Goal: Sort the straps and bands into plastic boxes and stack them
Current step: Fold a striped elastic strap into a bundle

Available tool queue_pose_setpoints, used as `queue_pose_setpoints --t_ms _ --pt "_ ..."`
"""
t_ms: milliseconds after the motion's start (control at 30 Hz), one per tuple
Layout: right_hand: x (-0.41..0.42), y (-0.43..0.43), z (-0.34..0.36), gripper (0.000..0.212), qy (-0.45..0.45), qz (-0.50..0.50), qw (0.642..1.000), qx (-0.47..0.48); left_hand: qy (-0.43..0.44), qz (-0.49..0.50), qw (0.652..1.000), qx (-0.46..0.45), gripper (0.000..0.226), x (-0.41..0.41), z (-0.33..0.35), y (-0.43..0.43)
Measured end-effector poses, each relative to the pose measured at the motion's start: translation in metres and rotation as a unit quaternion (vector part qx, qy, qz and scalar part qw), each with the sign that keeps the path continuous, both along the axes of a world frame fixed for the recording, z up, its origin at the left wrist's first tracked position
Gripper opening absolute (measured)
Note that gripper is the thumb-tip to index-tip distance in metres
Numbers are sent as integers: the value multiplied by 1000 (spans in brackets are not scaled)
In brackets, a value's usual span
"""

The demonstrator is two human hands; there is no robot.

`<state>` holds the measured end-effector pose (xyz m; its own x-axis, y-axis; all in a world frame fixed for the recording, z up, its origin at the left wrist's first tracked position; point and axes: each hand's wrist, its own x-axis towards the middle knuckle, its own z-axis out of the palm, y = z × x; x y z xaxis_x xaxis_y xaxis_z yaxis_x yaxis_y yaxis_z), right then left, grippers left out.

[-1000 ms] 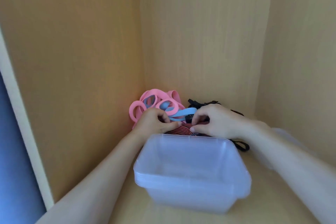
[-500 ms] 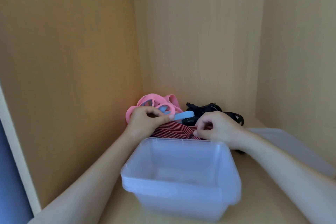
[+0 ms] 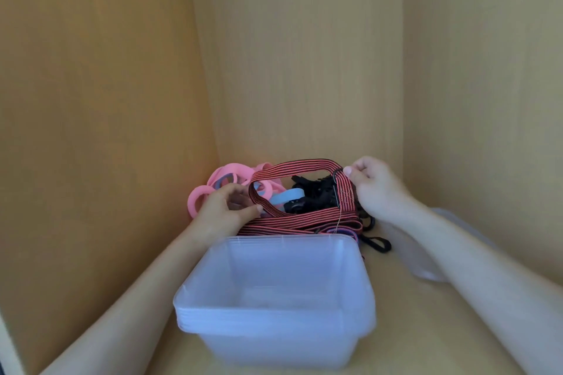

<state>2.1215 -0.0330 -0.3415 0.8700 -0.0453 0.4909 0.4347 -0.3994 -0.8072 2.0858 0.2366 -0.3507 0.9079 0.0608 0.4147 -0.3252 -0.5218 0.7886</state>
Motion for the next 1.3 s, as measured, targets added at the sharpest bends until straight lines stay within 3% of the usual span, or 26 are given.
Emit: queue_pose_setpoints --t_ms 133,300,367,467,533,700,767,833,967,1167,1300 --pt "1 2 4 20 -5 5 998 66 -25 13 1000 4 6 3 0 1" --pt "0 2 8 21 -1 7 994 111 27 -45 998 -40 22 6 12 -3" --pt "-1 3 8 21 5 13 993 114 85 -72 994 10 20 7 17 -3" --pt "-4 3 7 20 12 23 995 97 170 -101 967 161 11 9 28 1" --pt "-5 1 6 20 20 32 997 71 169 -87 953 236 2 9 36 6" --pt "-4 1 1 22 28 35 999 0 176 -102 934 293 15 3 29 11" --pt "-4 3 0 21 16 23 1000 -9 112 -73 955 263 14 2 22 10" --pt "-5 5 0 18 -4 7 1000 -15 26 -41 984 174 16 1 17 9" --pt "-10 5 0 16 -32 -14 999 1 -74 -4 996 39 20 -2 12 4" --pt "-11 2 0 14 -22 8 999 32 -101 25 991 -79 21 -5 13 -1" --pt "-15 5 3 19 -12 45 998 36 -41 28 989 -136 16 -6 13 -3"
